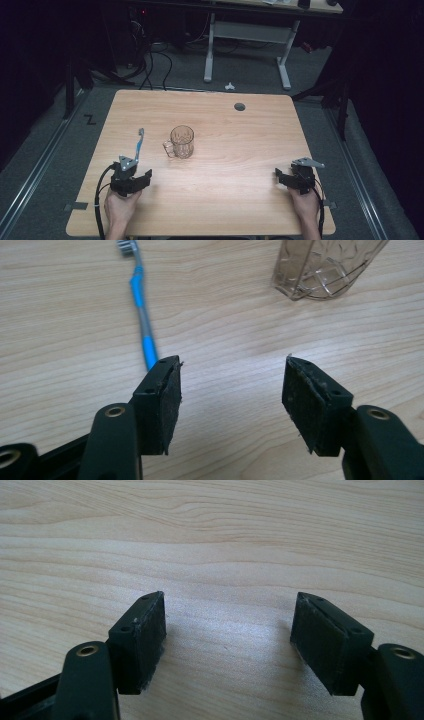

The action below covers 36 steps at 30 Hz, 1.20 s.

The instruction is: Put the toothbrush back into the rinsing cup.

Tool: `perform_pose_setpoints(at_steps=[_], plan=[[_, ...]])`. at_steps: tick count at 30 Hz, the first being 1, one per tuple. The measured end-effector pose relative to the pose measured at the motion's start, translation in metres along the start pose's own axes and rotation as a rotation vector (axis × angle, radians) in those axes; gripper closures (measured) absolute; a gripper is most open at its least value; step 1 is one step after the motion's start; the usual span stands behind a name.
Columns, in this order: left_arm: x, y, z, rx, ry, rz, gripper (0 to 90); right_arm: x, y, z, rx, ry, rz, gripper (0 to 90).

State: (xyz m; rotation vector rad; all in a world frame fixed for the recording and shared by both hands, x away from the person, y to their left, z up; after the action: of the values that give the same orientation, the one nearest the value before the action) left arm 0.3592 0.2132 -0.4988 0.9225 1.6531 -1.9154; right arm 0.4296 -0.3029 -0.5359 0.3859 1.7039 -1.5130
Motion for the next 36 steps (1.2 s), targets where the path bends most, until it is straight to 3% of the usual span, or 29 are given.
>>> perform_pose_setpoints(at_steps=[16, 25, 36], plan=[[-0.022, 0.003, -0.017, -0.039, 0.021, -0.065, 44.4, 0.000, 0.000, 0.000, 0.000, 0.000, 0.001, 30.3], [-0.032, 0.006, -0.017, -0.056, 0.061, -0.072, 45.9, 0.000, 0.000, 0.000, 0.000, -0.001, 0.000, 30.3], [-0.049, 0.010, -0.020, -0.053, 0.057, -0.068, 45.3, 0.000, 0.000, 0.000, 0.000, 0.000, 0.001, 30.4]])
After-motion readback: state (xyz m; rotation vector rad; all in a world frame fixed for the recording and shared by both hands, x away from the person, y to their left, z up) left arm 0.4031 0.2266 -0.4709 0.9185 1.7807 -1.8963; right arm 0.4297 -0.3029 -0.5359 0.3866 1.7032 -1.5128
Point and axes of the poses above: each handheld gripper's, and its own axes: y roughly forward along the jaws, x roughly out of its underside, z roughly to its right, the point moved 5 cm from there along y, roughly forward along the jaws, and after that the axes turned 2 degrees about -y, right-handed, at the moved point
